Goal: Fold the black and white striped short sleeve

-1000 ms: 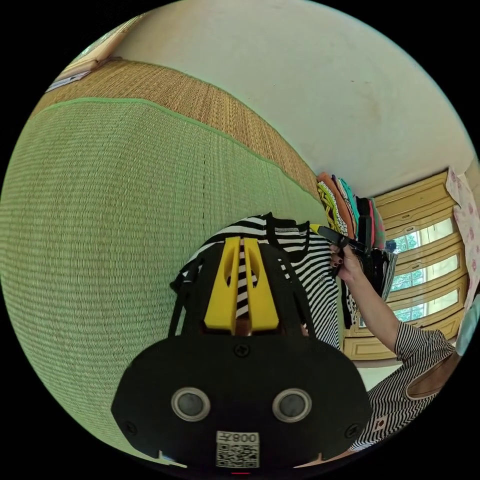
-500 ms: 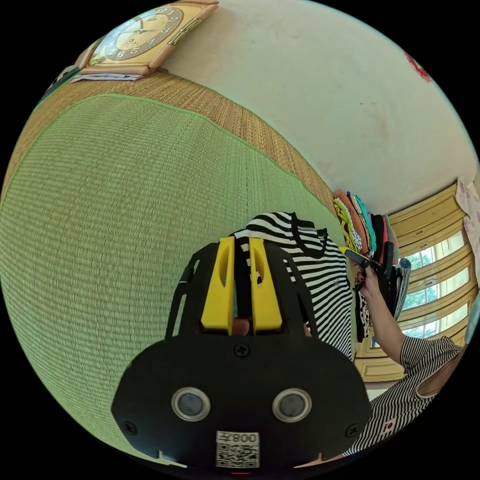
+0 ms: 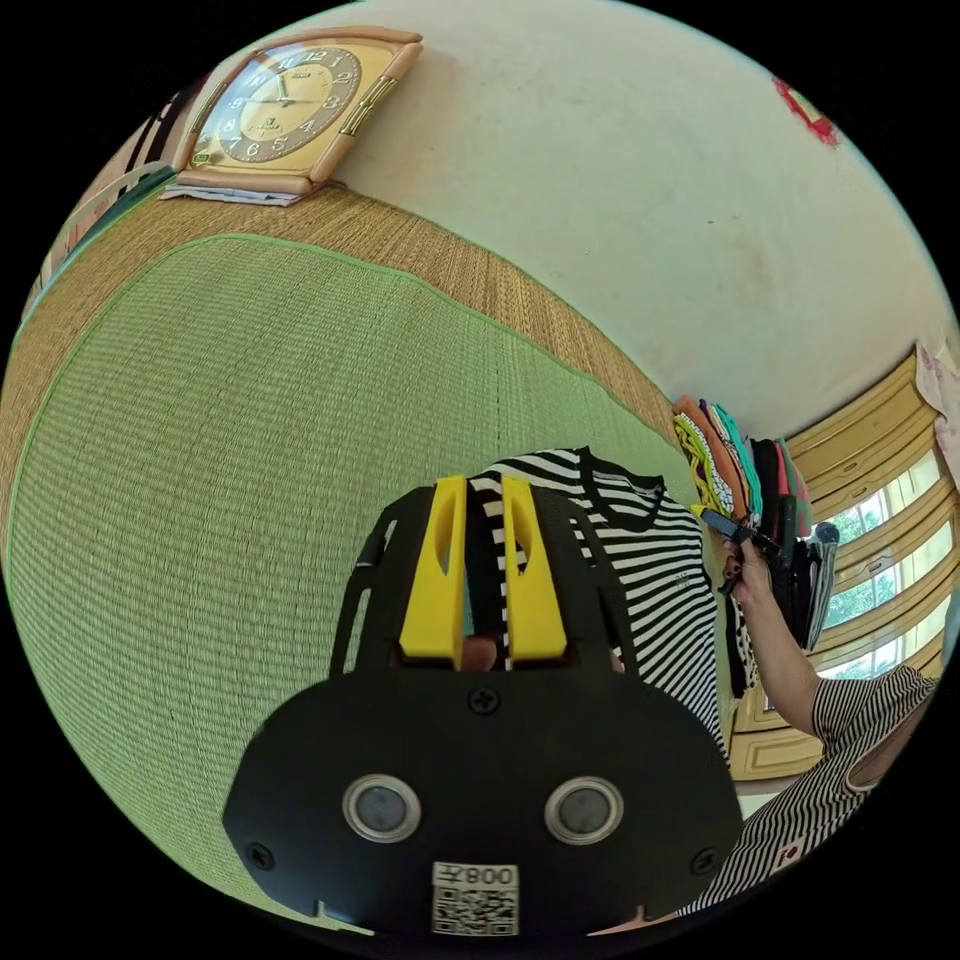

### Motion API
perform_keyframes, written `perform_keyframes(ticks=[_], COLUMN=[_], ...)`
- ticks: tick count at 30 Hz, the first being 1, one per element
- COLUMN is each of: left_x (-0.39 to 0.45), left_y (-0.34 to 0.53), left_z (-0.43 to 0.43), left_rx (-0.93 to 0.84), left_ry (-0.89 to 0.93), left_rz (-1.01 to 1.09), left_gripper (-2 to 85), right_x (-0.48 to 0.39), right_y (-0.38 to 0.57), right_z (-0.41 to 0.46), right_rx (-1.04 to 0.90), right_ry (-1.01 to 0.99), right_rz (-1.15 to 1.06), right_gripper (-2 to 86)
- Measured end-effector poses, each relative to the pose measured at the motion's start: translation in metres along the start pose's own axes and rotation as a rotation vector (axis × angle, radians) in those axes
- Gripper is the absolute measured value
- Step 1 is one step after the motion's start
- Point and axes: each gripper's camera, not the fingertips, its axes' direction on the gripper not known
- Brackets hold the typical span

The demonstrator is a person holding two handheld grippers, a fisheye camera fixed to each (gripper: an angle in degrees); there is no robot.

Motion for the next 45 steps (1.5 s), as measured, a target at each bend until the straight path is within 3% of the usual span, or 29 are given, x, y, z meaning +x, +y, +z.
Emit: perform_keyframes(ticks=[5,9,16,20,27,32,39,45], left_x=[-0.01,-0.015,-0.022,-0.023,-0.045,-0.048,-0.047,-0.05], left_y=[0.012,0.023,0.022,0.024,0.053,0.098,0.148,0.159], left_z=[-0.016,-0.005,0.01,-0.004,-0.02,-0.041,-0.035,-0.041], left_rx=[0.031,-0.065,-0.141,-0.091,-0.049,-0.076,-0.197,-0.176], left_ry=[0.056,0.046,0.052,-0.016,0.093,0.156,0.022,-0.01], left_rz=[-0.032,-0.034,-0.073,-0.044,-0.104,-0.101,-0.065,-0.059], left_gripper=[8.5,8.7,3.4,2.8,6.7,8.9,7.5,4.2], right_x=[0.036,0.054,0.063,0.071,0.085,0.093,0.077,0.079], right_y=[0.034,0.054,0.049,0.053,0.067,0.112,0.166,0.171], right_z=[-0.048,-0.041,-0.013,-0.031,-0.044,-0.076,-0.065,-0.056], right_rx=[0.084,0.015,-0.075,-0.059,-0.064,-0.003,-0.101,-0.135], right_ry=[-0.019,-0.037,-0.103,-0.024,-0.014,-0.145,-0.2,-0.196], right_rz=[0.09,0.137,0.16,0.14,0.187,0.206,0.218,0.226], right_gripper=[6.1,6.3,2.0,0.6,1.1,4.8,5.9,1.8])
